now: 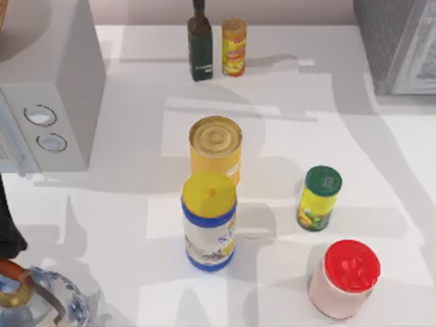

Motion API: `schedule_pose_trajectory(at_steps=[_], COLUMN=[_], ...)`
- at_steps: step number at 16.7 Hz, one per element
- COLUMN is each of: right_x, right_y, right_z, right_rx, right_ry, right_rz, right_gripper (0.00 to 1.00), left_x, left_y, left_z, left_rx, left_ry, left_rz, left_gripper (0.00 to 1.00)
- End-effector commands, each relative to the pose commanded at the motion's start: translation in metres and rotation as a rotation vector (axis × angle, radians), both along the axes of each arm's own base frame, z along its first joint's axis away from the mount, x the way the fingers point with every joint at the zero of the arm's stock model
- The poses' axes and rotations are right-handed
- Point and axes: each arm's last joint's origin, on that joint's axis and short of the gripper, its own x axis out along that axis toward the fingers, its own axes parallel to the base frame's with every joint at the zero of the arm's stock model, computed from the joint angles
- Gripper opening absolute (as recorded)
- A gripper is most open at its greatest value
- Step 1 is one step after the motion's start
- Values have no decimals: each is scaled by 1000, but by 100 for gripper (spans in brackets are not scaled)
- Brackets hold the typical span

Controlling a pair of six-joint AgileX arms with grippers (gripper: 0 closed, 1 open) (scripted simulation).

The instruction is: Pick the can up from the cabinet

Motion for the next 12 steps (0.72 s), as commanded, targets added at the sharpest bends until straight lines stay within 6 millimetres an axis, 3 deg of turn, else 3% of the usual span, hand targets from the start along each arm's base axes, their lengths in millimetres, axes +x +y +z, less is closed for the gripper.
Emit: schedule_pose_trajectory(at_steps=[2, 5, 7, 9, 12], right_x=[-29, -98, -141, -164, -167], right_y=[8, 13, 5, -3, -4], right_z=[12, 37, 50, 55, 56], right_rx=[-7, -8, 0, 6, 7], right_ry=[10, 8, -5, -13, -14], right_rz=[-12, -4, 7, 8, 8], right_gripper=[0, 0, 0, 0, 0], left_x=[0, 0, 0, 0, 0], left_y=[0, 0, 0, 0, 0], left_z=[0, 0, 0, 0, 0], left_rx=[0, 0, 0, 0, 0], left_ry=[0, 0, 0, 0, 0], left_rz=[0, 0, 0, 0, 0], left_gripper=[100, 100, 100, 100, 100])
